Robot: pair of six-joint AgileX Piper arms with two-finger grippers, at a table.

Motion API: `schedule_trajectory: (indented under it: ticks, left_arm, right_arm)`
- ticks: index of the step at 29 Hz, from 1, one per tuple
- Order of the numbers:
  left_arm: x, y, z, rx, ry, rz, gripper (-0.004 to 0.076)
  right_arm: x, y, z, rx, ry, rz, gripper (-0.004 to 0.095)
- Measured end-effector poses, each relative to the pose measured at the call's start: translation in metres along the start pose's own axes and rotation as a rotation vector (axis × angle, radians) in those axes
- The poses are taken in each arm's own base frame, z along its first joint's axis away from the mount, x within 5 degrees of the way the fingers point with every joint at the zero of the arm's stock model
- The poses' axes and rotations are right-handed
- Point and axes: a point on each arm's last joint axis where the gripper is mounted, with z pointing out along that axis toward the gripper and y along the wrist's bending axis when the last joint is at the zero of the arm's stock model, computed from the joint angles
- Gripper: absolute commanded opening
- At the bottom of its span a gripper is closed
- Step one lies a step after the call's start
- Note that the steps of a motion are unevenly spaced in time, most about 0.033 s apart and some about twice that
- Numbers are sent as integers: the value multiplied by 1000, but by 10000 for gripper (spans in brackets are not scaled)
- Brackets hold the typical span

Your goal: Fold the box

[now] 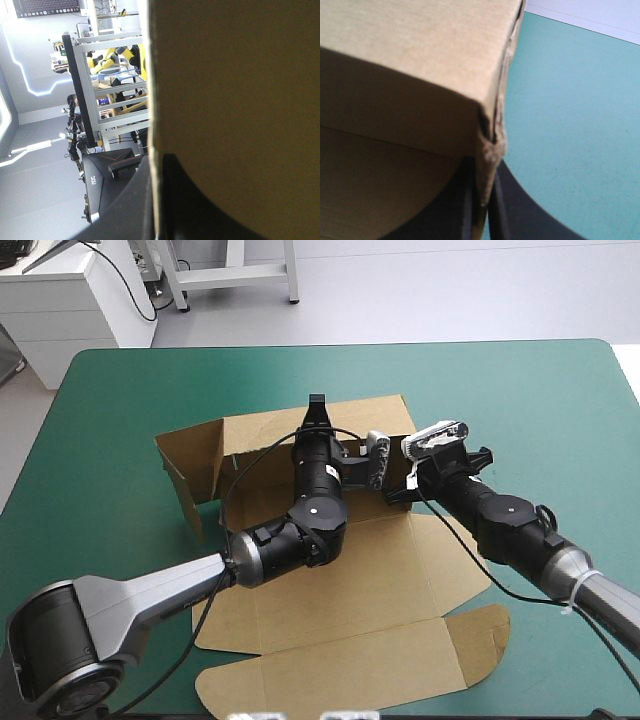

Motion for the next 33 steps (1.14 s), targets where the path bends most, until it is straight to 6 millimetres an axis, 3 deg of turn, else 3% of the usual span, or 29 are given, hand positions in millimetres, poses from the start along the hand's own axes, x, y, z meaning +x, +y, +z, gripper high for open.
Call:
schedule_trajectory:
  ticks: [3, 9, 11, 22, 25, 28, 30, 31, 32, 33]
  left_arm:
    - [-1, 0, 0, -5, -7, 7, 94]
    - [-2, 2, 0, -21, -25, 28, 463]
    - [-3, 2, 0, -27, -27, 32, 533]
    - [-4, -3, -12, 3, 42, -87, 547]
    - [-8, -7, -24, 52, 34, -121, 537]
    - [-10, -4, -41, 86, 5, -157, 432]
    - [-9, -1, -51, 105, -14, -160, 304]
    - [-8, 0, -54, 120, -20, -162, 121]
    - [-3, 3, -61, 154, -29, -160, 23]
    - [-1, 5, -63, 175, -31, -158, 1]
  right_arm:
    - [0, -2, 0, 20, 3, 0, -21]
    - [0, -4, 0, 42, 4, 14, -21]
    - [0, -4, 0, 46, 5, 14, -21]
    - [-14, -7, 7, 86, -19, 23, -20]
    - [-16, -8, 15, 107, -13, 21, -20]
    - [-14, -9, 23, 126, 9, 20, -20]
    - [-12, -9, 28, 140, 20, 21, -19]
    - [-13, -9, 29, 143, 20, 21, -20]
    - [-13, -10, 32, 148, 24, 19, -21]
    - [-14, -10, 33, 149, 22, 18, -21]
